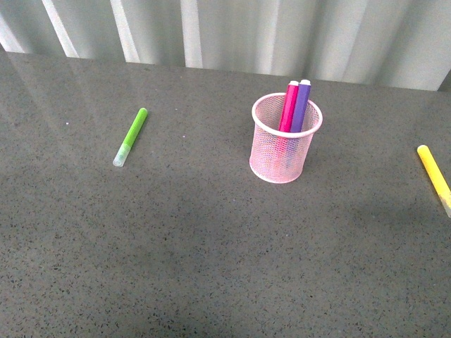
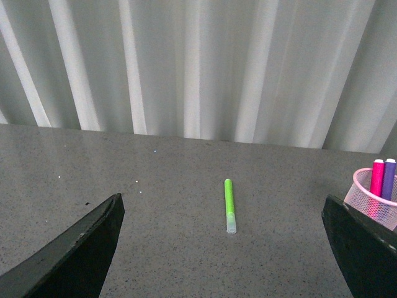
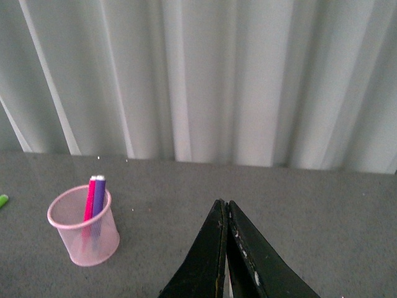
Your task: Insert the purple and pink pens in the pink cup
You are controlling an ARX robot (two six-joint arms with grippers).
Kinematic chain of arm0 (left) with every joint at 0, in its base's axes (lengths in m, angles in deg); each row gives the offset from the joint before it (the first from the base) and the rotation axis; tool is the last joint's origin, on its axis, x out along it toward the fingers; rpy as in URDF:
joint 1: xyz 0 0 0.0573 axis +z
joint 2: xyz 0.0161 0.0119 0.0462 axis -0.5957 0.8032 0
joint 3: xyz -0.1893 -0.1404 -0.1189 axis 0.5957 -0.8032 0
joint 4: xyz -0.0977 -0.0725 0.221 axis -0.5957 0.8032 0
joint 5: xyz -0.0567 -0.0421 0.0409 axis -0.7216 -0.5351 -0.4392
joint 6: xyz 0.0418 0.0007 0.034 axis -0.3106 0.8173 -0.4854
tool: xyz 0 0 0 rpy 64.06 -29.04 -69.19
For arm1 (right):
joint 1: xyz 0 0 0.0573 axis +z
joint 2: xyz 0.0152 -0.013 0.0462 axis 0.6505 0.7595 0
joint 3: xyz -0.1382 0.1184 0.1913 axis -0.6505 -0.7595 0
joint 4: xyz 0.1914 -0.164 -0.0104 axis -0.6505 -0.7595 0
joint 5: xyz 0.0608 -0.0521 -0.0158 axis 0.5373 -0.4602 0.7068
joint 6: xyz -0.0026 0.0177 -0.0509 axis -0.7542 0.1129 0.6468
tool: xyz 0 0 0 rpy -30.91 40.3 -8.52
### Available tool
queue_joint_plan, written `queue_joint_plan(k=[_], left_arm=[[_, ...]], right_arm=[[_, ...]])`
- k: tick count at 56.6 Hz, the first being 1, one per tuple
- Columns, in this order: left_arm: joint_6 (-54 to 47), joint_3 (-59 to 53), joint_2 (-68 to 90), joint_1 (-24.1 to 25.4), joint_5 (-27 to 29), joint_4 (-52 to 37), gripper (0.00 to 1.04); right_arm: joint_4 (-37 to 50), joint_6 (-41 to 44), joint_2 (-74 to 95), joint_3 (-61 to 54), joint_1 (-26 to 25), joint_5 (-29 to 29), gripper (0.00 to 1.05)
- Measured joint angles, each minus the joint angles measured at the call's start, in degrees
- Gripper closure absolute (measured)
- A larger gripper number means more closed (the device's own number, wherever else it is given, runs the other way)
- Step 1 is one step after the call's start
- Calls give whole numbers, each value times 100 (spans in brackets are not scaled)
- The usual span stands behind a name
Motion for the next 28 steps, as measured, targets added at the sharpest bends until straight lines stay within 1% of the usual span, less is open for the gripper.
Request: queue_joint_plan(k=[4, 28], left_arm=[[0, 0, 0, 0, 7, 0, 7], [0, 0, -2, 0, 0, 0, 7]], right_arm=[[-256, 0, -398, -94, -2, 7, 101], [-225, -2, -776, -400, 0, 4, 101]])
